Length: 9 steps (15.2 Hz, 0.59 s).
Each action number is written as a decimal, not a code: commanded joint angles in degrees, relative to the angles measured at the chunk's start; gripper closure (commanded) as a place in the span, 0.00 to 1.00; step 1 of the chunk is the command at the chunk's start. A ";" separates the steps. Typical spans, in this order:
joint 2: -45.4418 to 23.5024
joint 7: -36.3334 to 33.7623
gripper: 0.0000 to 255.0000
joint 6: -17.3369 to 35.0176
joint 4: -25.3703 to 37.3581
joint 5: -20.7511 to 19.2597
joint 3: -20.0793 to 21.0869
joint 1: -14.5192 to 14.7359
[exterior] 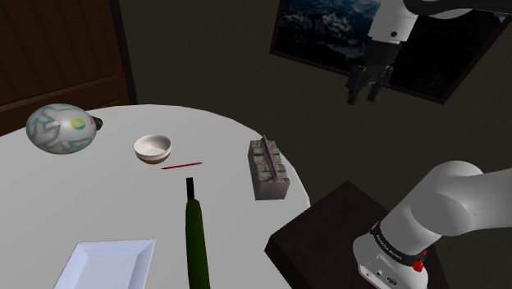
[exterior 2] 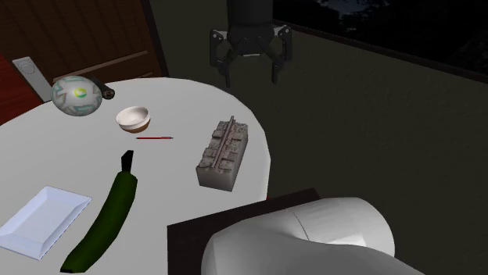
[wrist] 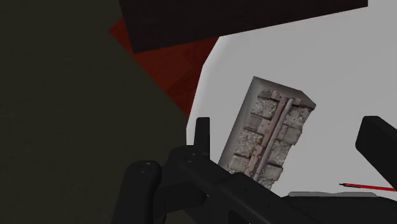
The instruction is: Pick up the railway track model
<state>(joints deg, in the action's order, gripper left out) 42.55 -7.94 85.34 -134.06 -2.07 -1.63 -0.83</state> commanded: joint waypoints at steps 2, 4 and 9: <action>-0.68 -0.76 0.00 2.14 -1.27 0.26 0.26 -0.05; -2.33 -2.24 0.00 6.49 -3.58 0.75 0.78 -0.14; -8.11 -5.80 0.00 17.57 -7.88 1.80 2.03 -0.33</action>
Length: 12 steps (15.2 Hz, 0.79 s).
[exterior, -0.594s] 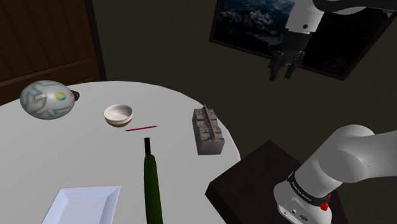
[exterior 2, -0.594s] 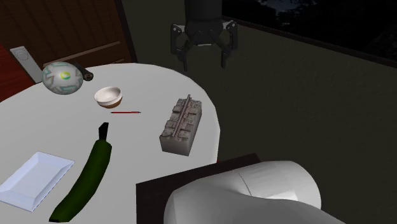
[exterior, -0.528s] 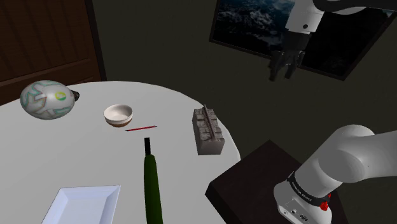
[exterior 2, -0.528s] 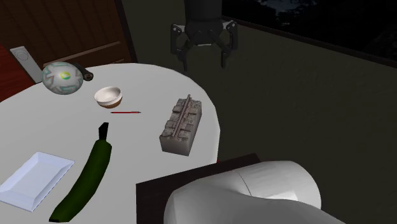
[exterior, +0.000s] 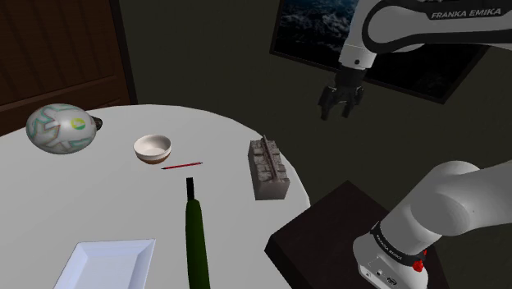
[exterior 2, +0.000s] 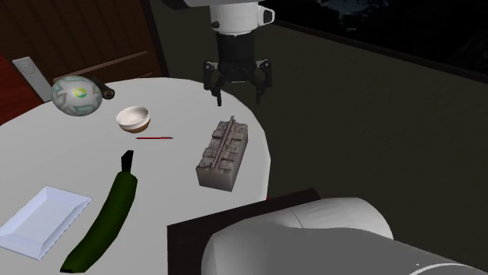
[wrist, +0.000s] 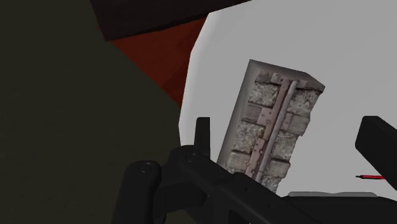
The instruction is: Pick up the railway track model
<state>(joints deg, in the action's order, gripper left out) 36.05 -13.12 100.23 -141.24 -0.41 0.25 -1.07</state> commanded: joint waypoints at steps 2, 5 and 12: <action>-4.57 -2.00 0.00 7.16 -1.80 0.48 0.64 -0.17; -9.66 -4.05 0.00 13.83 -2.77 0.87 1.33 -0.29; -23.85 -8.86 0.00 28.48 -1.78 1.04 2.70 -0.72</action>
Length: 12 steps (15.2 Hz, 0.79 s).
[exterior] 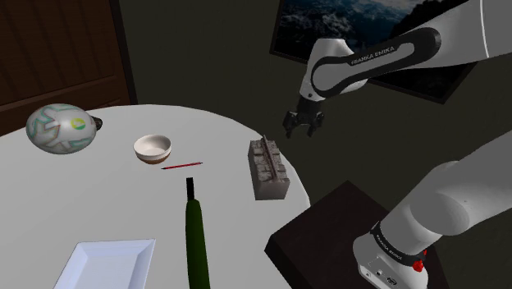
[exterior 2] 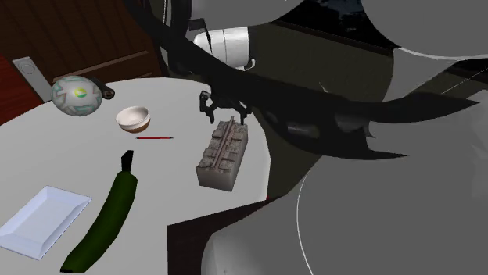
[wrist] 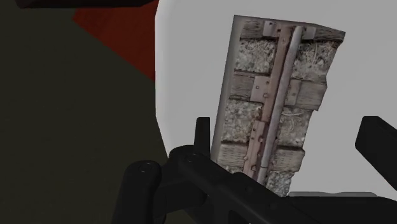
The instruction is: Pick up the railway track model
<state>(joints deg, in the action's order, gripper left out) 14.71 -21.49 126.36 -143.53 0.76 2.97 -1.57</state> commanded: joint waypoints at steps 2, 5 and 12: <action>-6.97 -1.92 0.00 6.10 1.62 -0.33 0.27 -0.35; -13.82 -4.14 0.00 11.23 3.95 -0.87 0.49 -0.46; -29.52 -9.13 0.00 20.31 11.94 -2.53 -0.03 -0.08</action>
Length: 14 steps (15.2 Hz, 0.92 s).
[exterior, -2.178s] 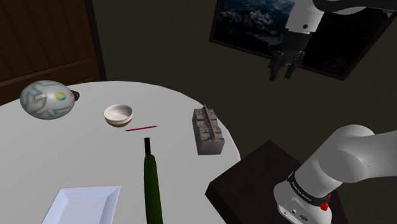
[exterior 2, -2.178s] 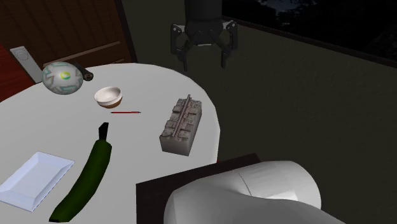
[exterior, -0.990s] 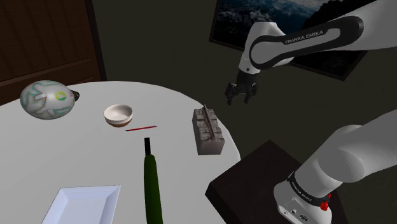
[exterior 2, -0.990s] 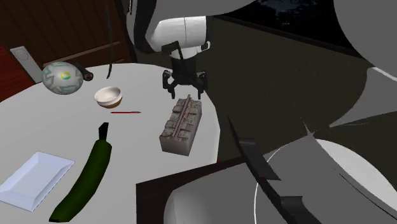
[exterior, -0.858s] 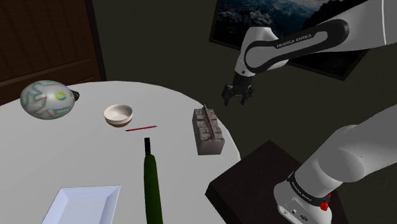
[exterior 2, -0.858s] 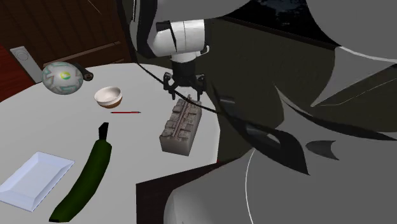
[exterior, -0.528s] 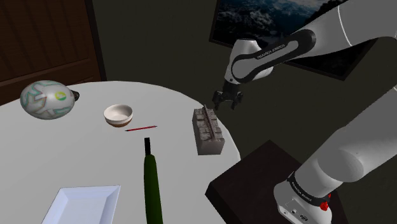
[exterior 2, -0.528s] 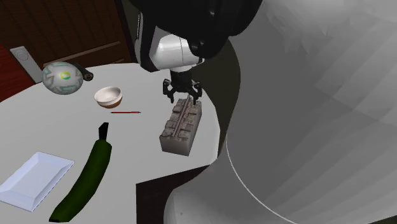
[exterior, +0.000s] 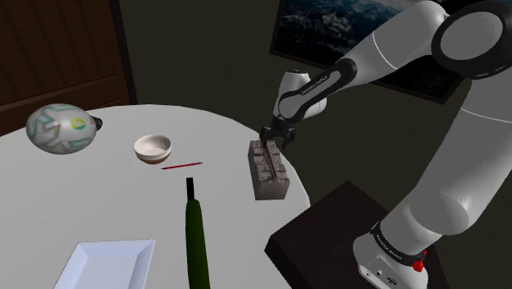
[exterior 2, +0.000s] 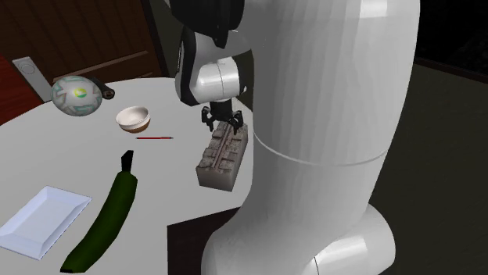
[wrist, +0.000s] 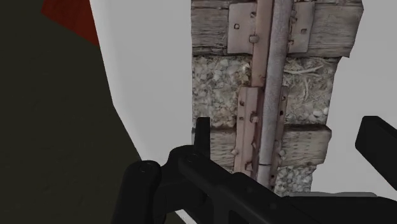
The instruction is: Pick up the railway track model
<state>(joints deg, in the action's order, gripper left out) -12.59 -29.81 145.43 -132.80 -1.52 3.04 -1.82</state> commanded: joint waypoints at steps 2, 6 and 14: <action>-3.58 -0.92 0.00 2.62 1.19 -0.39 -0.21 0.26; -6.38 -1.14 0.00 5.31 1.30 -0.69 -0.39 0.38; -7.40 -1.24 1.00 6.42 1.21 -0.82 -0.46 0.43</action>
<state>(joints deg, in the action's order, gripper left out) -19.94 -31.06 151.82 -131.58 -2.33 2.58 -1.37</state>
